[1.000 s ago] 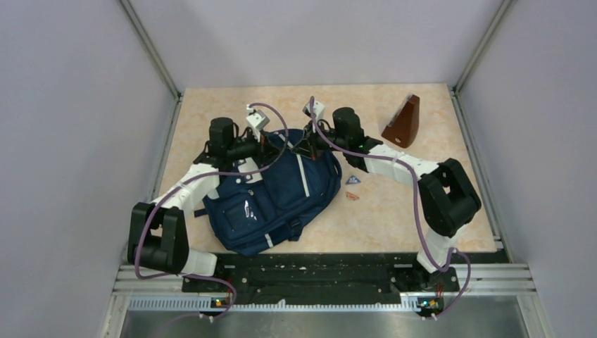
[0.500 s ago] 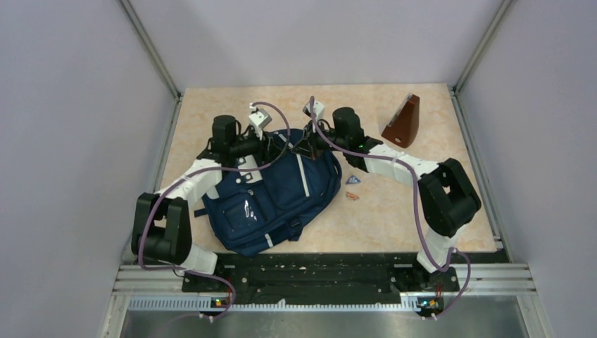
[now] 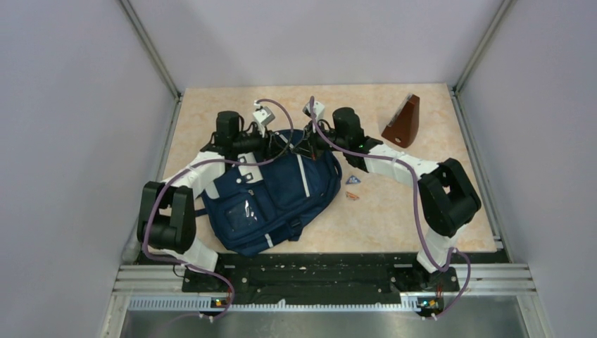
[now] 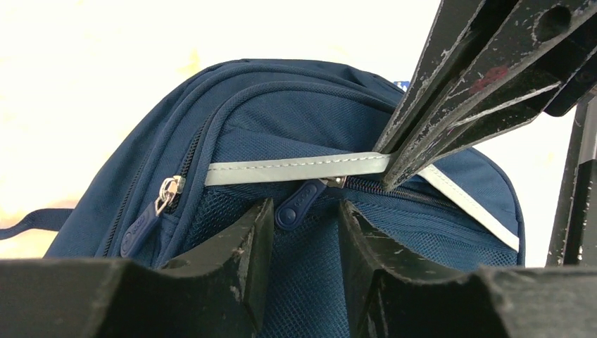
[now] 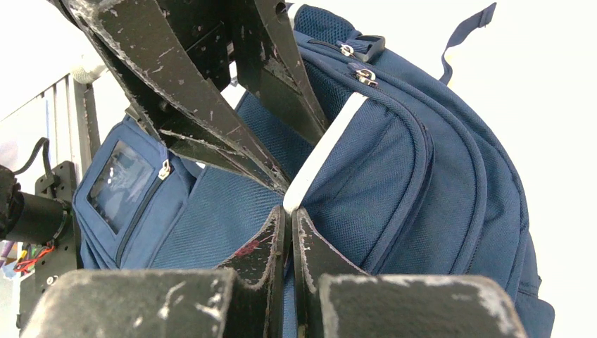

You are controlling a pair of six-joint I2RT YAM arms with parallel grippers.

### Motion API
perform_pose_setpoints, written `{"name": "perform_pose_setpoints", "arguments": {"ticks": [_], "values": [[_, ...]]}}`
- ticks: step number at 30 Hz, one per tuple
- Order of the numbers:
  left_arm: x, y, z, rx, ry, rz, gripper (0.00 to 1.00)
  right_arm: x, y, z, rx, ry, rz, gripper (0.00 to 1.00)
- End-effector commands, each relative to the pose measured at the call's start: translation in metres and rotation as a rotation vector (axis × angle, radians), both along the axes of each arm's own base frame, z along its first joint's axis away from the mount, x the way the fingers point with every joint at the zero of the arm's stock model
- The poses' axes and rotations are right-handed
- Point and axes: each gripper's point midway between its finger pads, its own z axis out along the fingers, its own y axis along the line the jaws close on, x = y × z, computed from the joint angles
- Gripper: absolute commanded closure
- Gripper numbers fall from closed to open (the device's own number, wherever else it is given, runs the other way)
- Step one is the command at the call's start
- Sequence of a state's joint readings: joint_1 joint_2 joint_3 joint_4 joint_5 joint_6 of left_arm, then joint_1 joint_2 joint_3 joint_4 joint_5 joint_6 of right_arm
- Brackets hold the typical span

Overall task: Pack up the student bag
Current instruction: Unzip the student bag at the center of the board.

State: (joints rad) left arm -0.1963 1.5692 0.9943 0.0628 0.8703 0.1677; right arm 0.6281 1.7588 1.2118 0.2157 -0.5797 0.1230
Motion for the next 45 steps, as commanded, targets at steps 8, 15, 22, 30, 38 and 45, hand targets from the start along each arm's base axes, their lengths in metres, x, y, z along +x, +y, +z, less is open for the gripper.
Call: {"name": "perform_pose_setpoints", "arguments": {"ticks": [8, 15, 22, 30, 38, 45], "values": [[-0.001, -0.007, 0.0, 0.008, -0.015, -0.024, 0.85, 0.006, 0.011, 0.067, 0.119, -0.172, 0.038, 1.0], [-0.013, -0.011, 0.003, 0.008, -0.029, 0.0, 1.0, 0.01, 0.008, 0.063, 0.11, -0.176, 0.011, 1.0], [-0.031, -0.012, 0.006, -0.004, -0.047, 0.037, 1.0, 0.024, 0.003, 0.06, 0.096, -0.179, -0.073, 1.0], [-0.051, -0.026, -0.007, 0.066, -0.042, 0.04, 1.0, 0.029, 0.003, 0.06, 0.101, -0.175, -0.102, 1.0], [-0.07, -0.034, -0.01, 0.092, -0.056, 0.045, 1.0, 0.034, -0.001, 0.061, 0.111, -0.177, -0.147, 1.0], [-0.09, -0.045, -0.019, 0.114, -0.041, 0.01, 1.0, 0.035, -0.003, 0.061, 0.116, -0.177, -0.167, 1.0]]}}
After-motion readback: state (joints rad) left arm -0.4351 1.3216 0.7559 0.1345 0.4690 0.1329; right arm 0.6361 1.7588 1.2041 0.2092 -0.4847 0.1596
